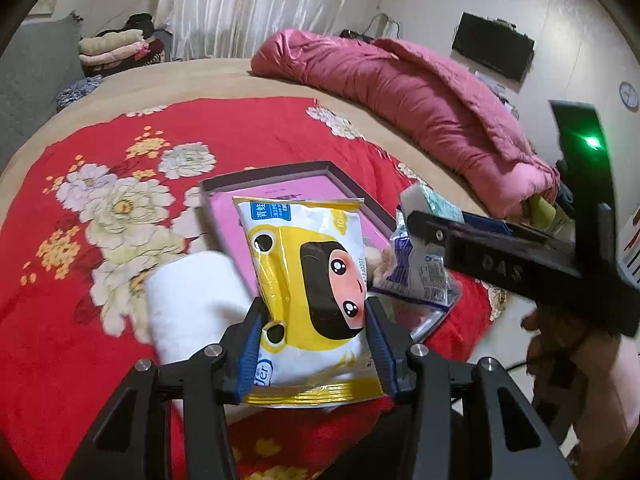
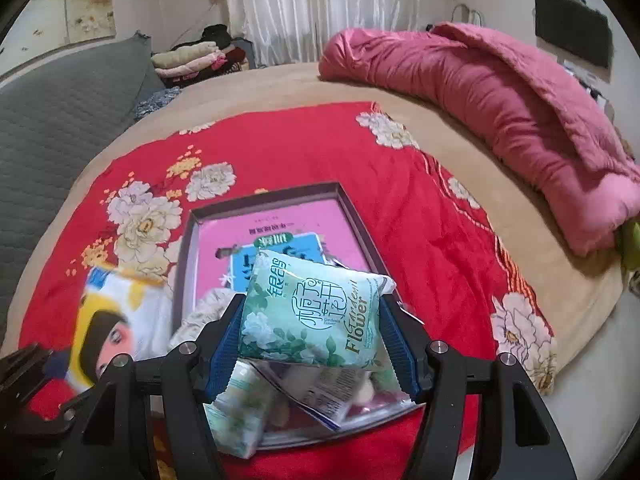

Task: Organize soft objects
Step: 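Carry both packs over the tray and open both tools to drop them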

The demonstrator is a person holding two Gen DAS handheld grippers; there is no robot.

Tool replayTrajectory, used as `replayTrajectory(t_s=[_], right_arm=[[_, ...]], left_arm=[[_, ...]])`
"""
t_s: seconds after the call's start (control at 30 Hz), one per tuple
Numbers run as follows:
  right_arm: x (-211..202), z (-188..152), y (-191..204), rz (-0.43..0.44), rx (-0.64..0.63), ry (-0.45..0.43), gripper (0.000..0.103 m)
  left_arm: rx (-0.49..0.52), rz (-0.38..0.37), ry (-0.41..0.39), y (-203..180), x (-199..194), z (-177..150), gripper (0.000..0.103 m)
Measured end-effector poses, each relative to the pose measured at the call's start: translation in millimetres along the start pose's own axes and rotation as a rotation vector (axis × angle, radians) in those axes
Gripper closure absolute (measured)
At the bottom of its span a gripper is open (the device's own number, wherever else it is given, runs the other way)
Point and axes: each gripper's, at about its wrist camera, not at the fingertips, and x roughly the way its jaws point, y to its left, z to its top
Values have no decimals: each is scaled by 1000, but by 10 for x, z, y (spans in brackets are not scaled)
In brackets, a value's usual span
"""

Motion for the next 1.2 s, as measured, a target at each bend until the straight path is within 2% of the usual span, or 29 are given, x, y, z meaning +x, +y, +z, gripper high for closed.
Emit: replayTrajectory(t_s=[0.37, 0.63, 0.8, 0.97, 1.2], right_arm=[[110, -74, -166, 46, 22, -2, 36], [429, -115, -79, 26, -23, 40, 36], [551, -123, -58, 10, -37, 27, 35], [533, -99, 31, 8, -90, 9, 26], [378, -72, 87, -20, -125, -50, 26]], left_arm=[[53, 82, 80, -170, 501, 159, 55], [47, 92, 130, -127, 738, 93, 54], [38, 94, 138, -77, 787, 82, 54], [12, 74, 136, -9, 779, 106, 52], [8, 65, 123, -4, 732, 130, 51]])
